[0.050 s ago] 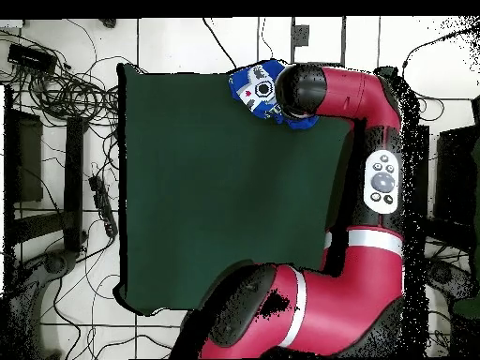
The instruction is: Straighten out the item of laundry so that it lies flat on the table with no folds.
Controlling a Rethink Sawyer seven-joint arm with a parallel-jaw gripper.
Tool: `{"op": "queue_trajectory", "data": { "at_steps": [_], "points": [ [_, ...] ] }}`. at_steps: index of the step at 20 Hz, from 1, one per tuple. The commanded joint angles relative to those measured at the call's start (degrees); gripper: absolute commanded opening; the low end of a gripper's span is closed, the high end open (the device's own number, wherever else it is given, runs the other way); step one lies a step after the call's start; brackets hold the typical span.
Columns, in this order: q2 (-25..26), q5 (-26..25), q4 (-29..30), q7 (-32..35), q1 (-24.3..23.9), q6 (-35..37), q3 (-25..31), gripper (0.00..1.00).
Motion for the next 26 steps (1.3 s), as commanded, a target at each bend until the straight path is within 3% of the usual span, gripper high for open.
{"op": "queue_trajectory", "data": {
  "at_steps": [1,13,22,26],
  "points": [
    [3.7,-0.9,-2.6,0.1,2.7,3.6,2.6,1.0],
    [7.3,-2.0,-7.7,8.3,4.4,13.1,-4.0,1.0],
    [0.6,-1.1,-6.2,10.4,7.4,24.5,-11.8,1.0],
    [-1.3,-1.2,-5.5,10.2,8.2,25.7,-13.6,1.0]
  ]
}}
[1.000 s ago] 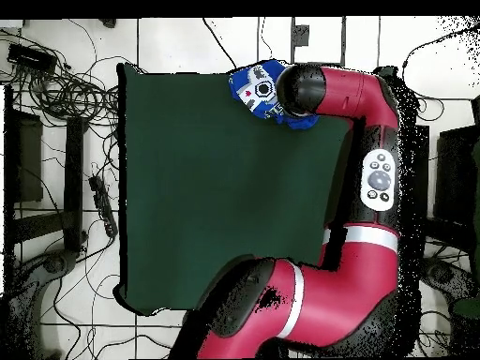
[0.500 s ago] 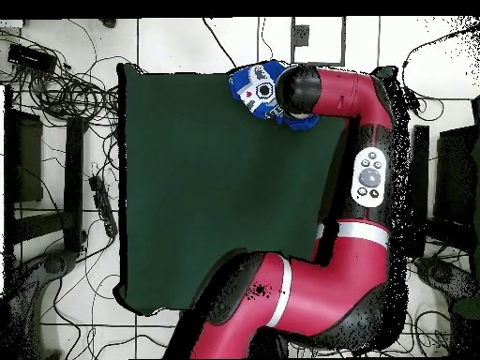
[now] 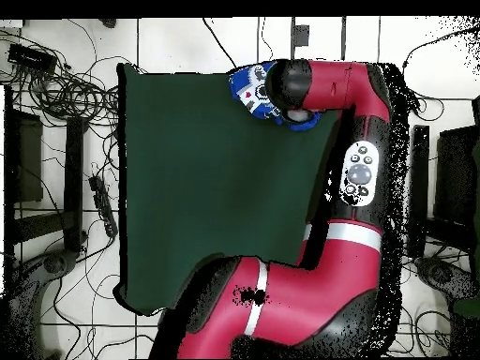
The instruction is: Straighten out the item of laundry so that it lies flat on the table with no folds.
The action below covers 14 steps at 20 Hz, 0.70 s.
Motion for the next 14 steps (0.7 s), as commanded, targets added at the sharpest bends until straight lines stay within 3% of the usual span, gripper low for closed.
{"op": "queue_trajectory", "data": {
  "at_steps": [1,4,10,14],
  "points": [
    [-5.0,-0.3,2.3,10.1,3.4,10.9,-3.5,1.0],
    [-4.1,0.0,0.8,10.3,3.3,11.6,-3.6,1.0],
    [1.5,0.4,-2.3,12.1,2.6,5.6,-1.8,1.0],
    [2.3,0.7,-2.2,12.8,2.5,4.3,-1.4,1.0]
  ]
}}
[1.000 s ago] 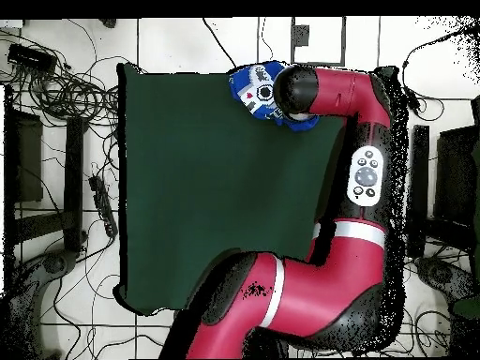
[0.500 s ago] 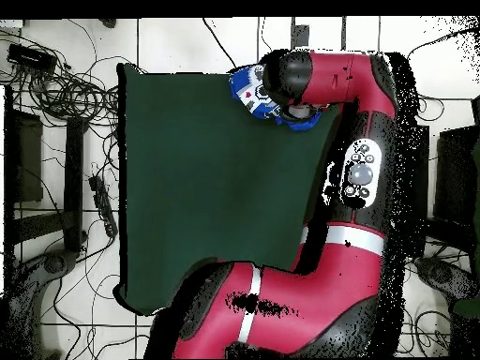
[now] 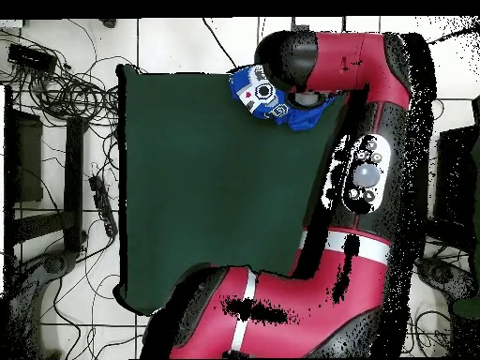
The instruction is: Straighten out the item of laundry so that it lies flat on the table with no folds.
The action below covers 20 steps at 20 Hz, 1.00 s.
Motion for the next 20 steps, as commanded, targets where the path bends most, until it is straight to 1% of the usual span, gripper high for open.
{"op": "queue_trajectory", "data": {
  "at_steps": [1,8,11,15,20],
  "points": [
    [5.9,0.8,2.0,12.8,1.1,-0.8,2.7,1.0],
    [5.1,1.2,4.8,14.8,1.1,-1.8,2.3,1.0],
    [4.6,1.6,7.0,15.5,0.7,-2.9,2.4,1.0],
    [3.8,1.0,10.7,16.4,0.6,-6.8,1.7,1.0],
    [5.7,0.7,11.9,17.6,0.0,-12.2,2.0,1.0]
  ]
}}
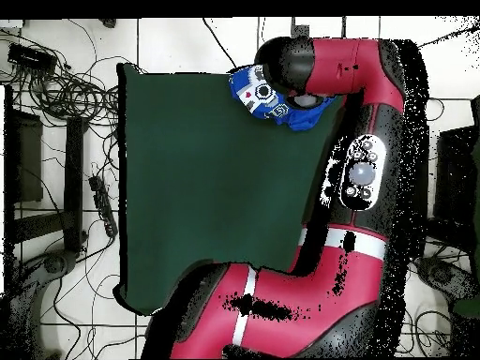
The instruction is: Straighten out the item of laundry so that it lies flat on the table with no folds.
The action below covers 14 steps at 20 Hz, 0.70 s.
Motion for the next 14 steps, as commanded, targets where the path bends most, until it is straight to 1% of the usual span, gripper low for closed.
{"op": "queue_trajectory", "data": {
  "at_steps": [1,5,8,14],
  "points": [
    [4.3,0.6,12.1,18.1,0.2,-8.2,1.9,1.0],
    [5.5,0.7,12.5,19.3,0.2,-11.7,1.7,1.0],
    [6.2,1.5,11.8,19.8,0.3,-11.5,1.8,1.0],
    [6.4,3.1,13.8,22.0,0.6,-12.4,1.5,1.0]
  ]
}}
